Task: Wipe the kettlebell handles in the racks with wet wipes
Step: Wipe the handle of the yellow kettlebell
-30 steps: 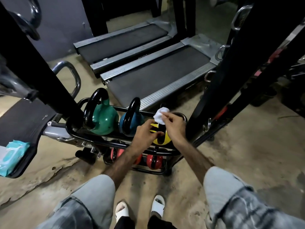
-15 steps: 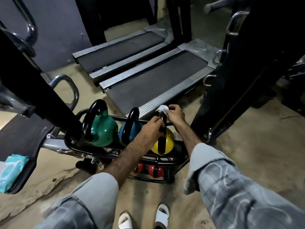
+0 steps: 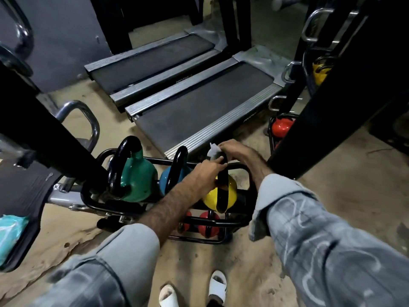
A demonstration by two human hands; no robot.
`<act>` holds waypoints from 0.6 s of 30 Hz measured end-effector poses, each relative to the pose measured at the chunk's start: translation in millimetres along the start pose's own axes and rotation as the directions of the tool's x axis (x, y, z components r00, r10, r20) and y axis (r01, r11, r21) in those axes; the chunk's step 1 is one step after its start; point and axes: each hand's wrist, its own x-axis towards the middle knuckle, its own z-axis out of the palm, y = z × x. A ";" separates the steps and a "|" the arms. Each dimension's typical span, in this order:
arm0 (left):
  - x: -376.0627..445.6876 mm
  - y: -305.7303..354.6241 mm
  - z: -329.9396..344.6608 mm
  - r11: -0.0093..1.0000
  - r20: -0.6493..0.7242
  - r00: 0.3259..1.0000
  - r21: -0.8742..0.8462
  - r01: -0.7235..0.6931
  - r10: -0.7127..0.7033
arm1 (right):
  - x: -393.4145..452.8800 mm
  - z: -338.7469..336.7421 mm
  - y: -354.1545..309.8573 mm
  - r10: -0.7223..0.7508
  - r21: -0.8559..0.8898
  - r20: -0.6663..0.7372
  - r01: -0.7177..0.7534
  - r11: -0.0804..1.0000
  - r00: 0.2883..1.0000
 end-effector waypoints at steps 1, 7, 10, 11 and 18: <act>-0.6 -0.6 0.9 1.000 -0.006 1.000 0.005 -0.012 0.012 | -1.5 -4.0 -7.1 -0.018 -0.092 0.022 0.020 0.996 1.000; 0.6 -6.0 5.8 0.998 -0.088 0.995 -0.045 -0.048 0.044 | -8.3 -9.1 -36.3 -0.094 -0.431 0.155 0.153 0.889 0.983; 2.6 -6.8 7.3 0.996 -0.090 0.993 -0.037 -0.075 0.072 | -5.7 -4.0 -37.1 -0.084 -0.496 0.155 0.151 0.855 0.984; 3.8 -6.8 7.7 0.996 -0.092 0.993 -0.046 -0.078 0.074 | -6.7 -2.9 -36.6 -0.087 -0.501 0.154 0.154 0.851 0.984; 3.6 -10.2 16.9 0.998 -0.065 0.998 -0.050 -0.024 0.021 | -28.4 -3.2 -37.9 -0.198 -0.486 0.111 0.227 0.844 0.974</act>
